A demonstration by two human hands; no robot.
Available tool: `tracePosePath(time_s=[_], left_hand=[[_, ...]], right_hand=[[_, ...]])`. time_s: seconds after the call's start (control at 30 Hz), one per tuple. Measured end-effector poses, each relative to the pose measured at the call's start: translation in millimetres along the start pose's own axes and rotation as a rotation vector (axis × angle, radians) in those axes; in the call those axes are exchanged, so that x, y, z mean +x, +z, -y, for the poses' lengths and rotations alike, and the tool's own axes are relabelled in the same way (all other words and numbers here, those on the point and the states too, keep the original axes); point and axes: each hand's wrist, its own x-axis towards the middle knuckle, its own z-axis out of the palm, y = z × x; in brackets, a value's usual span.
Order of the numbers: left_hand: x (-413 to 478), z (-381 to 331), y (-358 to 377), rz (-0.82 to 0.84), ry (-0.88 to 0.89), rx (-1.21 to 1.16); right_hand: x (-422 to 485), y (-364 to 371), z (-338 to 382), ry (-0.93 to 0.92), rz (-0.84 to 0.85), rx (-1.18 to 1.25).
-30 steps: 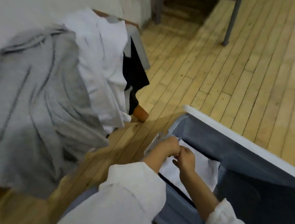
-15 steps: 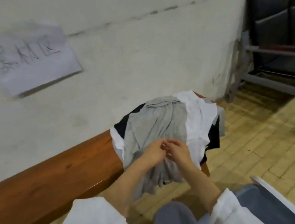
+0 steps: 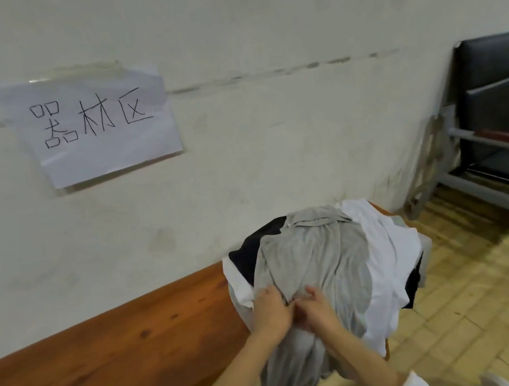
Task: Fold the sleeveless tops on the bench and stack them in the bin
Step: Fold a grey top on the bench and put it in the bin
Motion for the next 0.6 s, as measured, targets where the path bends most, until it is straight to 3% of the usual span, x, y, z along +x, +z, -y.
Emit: tracePosePath(time_s=[0.1, 0.2, 0.3, 0.37, 0.47, 0.6], left_hand=[[9.8, -2.2, -2.2, 0.005, -0.033, -0.258], [11.1, -4.0, -18.1, 0.044, -0.222, -0.843], [4.5, 14.4, -42.0, -0.069, -0.387, -1.242], [-0.2, 35.7, -62.6, -0.149, -0.407, -1.312], [-5.9, 73.3, -97.0, -0.277, -0.43, -1.377], [-26.1, 134.5, -144.4, -0.541, -0.519, -1.438]], right_hand=[[-4.2, -8.1, 14.3, -0.007, 0.052, -0.011], [-5.3, -15.4, 26.1, -0.159, -0.09, -0.303], [-7.0, -13.1, 25.2, -0.344, -0.264, -0.664], [-11.1, -5.1, 20.5, -0.422, -0.273, -0.92], [-18.4, 19.1, 9.6, -0.425, -0.139, -1.208], [-31.7, 75.8, -8.5, -0.373, 0.065, -1.406]])
